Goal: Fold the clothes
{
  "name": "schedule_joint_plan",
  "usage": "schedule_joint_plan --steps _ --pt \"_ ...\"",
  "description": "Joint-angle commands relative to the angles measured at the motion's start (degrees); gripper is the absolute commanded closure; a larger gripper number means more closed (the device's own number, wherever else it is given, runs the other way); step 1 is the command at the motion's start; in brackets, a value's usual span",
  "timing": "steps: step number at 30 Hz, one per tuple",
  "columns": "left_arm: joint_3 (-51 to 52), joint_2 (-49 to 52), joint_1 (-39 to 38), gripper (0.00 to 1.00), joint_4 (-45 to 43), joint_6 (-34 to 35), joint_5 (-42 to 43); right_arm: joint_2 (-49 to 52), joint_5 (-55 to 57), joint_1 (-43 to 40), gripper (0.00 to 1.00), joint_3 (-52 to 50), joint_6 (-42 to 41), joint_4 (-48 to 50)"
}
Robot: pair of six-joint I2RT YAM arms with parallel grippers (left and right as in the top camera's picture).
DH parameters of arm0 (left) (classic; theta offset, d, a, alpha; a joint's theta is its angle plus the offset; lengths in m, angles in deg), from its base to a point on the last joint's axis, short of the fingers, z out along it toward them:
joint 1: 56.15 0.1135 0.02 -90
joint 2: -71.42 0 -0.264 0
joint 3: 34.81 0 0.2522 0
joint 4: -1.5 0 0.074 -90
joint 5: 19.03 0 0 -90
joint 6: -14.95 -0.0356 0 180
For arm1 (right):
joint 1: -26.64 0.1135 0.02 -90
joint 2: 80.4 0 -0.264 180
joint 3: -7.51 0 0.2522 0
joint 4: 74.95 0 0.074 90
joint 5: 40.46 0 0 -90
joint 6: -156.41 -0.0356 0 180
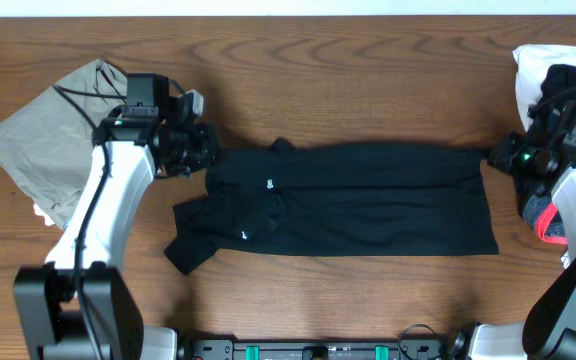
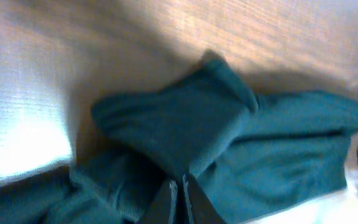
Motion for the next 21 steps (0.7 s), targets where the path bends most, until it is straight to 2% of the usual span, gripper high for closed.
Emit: schedule_joint_plan --steps 1,10,17,21 --pt "-1.0 -1.1 0.1 0.94 3.8 0.3 0.9 -1.1 3.3 -0.4 0.99 0.4 0.7 -4.4" --pt "-0.1 -1.1 0.1 0.93 12.0 0.1 -8.5 -1.1 14.1 -0.5 0.98 0.4 -2.1 -14.3" --pt "0.2 -1.1 0.1 0.94 14.1 0.1 -9.1 -1.1 18.3 -0.5 0.97 0.4 -4.4 -16.5" --pt "0.2 -1.1 0.1 0.94 16.2 0.1 -14.1 -1.1 20.0 -0.5 0.96 0.4 -5.5 -17.4"
